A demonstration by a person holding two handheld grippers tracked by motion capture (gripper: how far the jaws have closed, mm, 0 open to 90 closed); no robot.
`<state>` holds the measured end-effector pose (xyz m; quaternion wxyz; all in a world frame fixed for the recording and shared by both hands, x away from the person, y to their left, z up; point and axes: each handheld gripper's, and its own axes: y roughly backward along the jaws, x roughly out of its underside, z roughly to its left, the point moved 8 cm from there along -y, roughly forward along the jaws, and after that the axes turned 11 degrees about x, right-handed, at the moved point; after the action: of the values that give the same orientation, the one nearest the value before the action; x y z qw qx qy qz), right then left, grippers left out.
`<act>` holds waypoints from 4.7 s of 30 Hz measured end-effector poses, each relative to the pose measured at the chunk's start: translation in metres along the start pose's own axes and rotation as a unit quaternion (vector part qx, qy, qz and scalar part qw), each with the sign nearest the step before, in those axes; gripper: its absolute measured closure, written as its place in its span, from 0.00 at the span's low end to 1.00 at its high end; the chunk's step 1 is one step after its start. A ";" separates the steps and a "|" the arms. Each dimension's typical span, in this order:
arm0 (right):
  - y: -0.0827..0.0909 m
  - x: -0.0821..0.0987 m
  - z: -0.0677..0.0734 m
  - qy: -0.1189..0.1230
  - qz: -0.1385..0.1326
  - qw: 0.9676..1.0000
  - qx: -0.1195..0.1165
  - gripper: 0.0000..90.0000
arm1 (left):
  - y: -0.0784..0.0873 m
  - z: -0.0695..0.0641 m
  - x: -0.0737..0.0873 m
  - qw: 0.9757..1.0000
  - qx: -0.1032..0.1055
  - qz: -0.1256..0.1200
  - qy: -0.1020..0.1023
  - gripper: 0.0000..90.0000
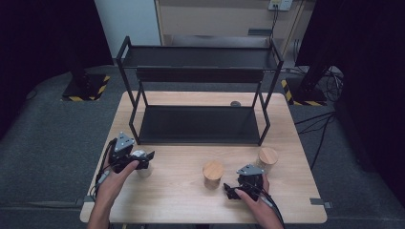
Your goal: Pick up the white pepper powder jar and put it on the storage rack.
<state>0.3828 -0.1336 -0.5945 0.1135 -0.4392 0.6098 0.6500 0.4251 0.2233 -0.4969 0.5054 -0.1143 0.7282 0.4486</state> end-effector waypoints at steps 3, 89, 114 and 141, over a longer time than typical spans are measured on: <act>0.000 0.000 0.000 0.000 0.000 1.000 0.000 0.01 | -0.001 0.000 0.005 1.000 -0.001 0.000 -0.002 0.03; 0.003 0.000 0.002 -0.005 -0.003 1.000 0.005 0.05 | -0.022 -0.011 0.026 0.998 0.045 -0.021 -0.043 0.33; 0.002 0.000 0.003 -0.005 -0.001 1.000 0.004 0.03 | -0.073 -0.023 -0.022 0.994 0.076 -0.019 -0.073 0.33; 0.002 0.000 0.003 -0.004 -0.001 1.000 0.004 0.03 | -0.123 -0.006 -0.068 0.994 0.071 -0.017 -0.081 0.33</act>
<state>0.3799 -0.1315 -0.5939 0.1187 -0.4368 0.6114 0.6491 0.5293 0.1292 -0.5049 0.5776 -0.0537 0.7126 0.3946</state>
